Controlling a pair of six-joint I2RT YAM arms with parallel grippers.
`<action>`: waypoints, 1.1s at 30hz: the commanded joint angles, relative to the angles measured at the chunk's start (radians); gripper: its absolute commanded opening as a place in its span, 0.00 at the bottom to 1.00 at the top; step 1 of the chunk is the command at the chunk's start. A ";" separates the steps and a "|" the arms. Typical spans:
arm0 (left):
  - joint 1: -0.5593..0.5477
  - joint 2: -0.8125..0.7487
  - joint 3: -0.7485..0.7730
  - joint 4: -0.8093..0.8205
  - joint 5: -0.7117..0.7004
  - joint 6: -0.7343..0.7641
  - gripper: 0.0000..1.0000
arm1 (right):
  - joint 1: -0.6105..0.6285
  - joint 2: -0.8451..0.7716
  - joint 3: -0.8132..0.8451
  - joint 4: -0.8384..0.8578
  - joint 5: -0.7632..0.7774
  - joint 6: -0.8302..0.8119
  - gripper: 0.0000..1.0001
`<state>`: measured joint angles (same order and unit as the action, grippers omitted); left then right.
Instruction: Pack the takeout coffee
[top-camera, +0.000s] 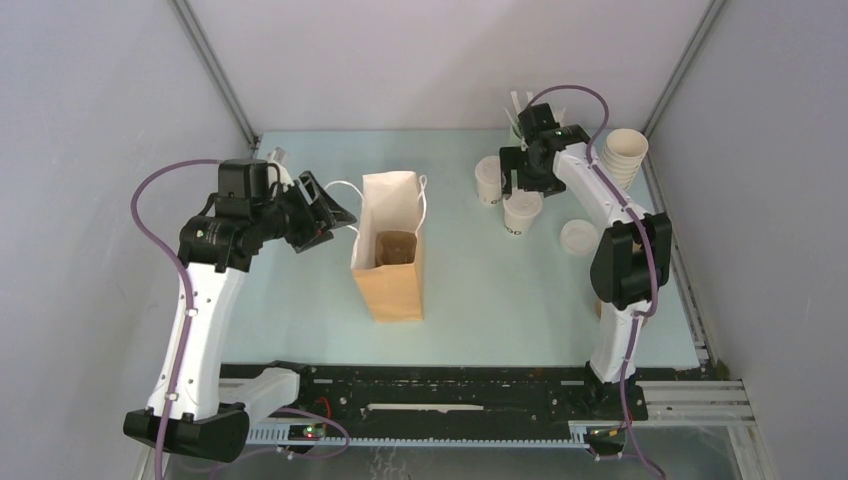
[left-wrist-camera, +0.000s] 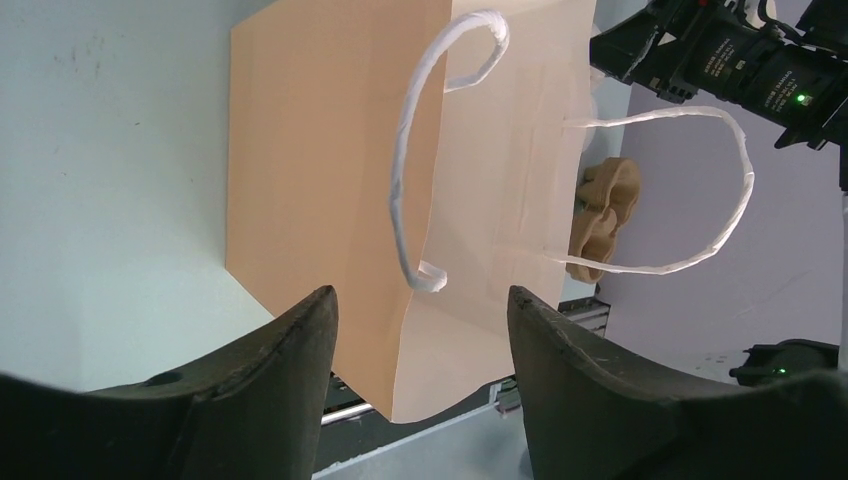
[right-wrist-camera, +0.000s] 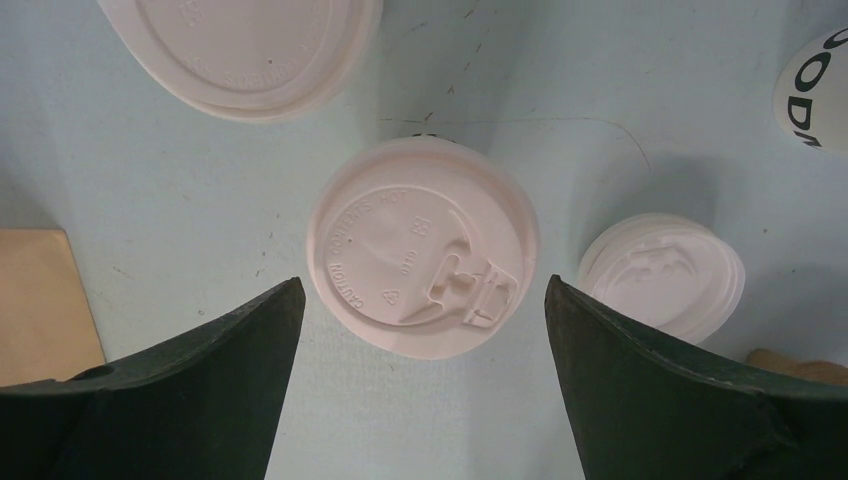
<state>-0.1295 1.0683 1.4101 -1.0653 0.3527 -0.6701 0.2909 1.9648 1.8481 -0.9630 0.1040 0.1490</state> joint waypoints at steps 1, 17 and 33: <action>0.001 -0.008 0.053 -0.003 0.032 0.030 0.68 | 0.012 0.013 0.045 0.031 0.012 -0.027 0.99; 0.002 -0.019 0.052 -0.016 0.037 0.035 0.71 | 0.007 0.064 0.073 0.021 0.025 -0.022 0.89; 0.002 -0.029 0.191 -0.381 -0.009 -0.095 0.90 | 0.014 -0.014 0.063 0.011 -0.036 -0.007 0.77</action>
<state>-0.1295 1.0748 1.5658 -1.2747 0.3309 -0.6811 0.2962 2.0216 1.8751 -0.9539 0.0944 0.1364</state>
